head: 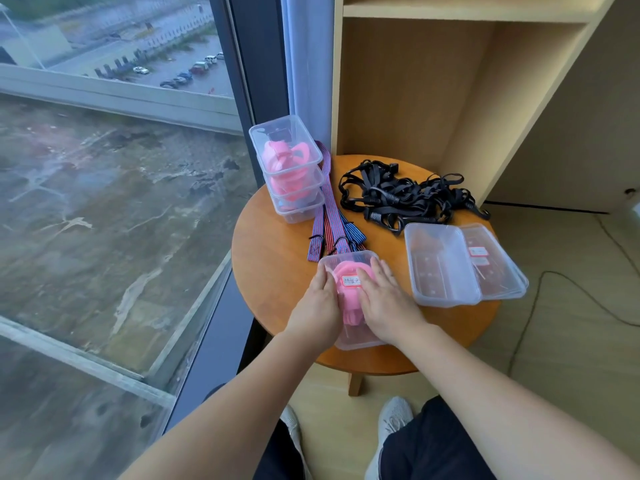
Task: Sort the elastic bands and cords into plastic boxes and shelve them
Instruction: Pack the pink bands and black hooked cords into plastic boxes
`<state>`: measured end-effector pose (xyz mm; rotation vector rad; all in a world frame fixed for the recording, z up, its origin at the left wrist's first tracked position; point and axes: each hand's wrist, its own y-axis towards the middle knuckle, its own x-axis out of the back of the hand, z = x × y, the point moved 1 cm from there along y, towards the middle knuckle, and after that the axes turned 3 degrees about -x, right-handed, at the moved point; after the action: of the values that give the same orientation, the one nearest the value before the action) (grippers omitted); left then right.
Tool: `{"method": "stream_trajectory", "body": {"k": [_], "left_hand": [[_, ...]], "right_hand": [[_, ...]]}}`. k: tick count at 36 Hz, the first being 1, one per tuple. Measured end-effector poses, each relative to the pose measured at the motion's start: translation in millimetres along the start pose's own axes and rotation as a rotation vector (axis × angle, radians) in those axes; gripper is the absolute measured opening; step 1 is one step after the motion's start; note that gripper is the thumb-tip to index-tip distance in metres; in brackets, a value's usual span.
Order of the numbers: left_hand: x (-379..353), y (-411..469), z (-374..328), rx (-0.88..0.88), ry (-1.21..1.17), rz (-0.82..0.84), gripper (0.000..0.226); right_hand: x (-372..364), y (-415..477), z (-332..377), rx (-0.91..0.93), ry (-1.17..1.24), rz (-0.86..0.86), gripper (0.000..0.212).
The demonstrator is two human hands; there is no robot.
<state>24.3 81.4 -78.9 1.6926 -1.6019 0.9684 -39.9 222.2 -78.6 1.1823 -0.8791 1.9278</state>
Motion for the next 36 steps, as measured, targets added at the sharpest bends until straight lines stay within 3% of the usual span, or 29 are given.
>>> {"method": "stream_trajectory", "body": {"k": [17,25,34,36], "left_hand": [[-2.4,-2.2,12.2,-0.056,0.215,0.032,0.056],[-3.6,2.9,11.5,-0.032,0.146,0.018,0.052],[-5.7,-3.8,14.3,-0.053,0.163,-0.003,0.051],[-2.8,-6.2,12.4,-0.024,0.076,-0.004,0.05]], "right_hand": [[-8.6,3.9,-6.2,0.024,-0.165,-0.013,0.057],[-8.9,0.2,3.4,-0.036,0.06,-0.007,0.051],[-10.7,-0.4,6.7,-0.036,0.028,-0.008,0.053],[-8.2,-1.9,7.8,-0.064,0.08,0.001,0.054]]}}
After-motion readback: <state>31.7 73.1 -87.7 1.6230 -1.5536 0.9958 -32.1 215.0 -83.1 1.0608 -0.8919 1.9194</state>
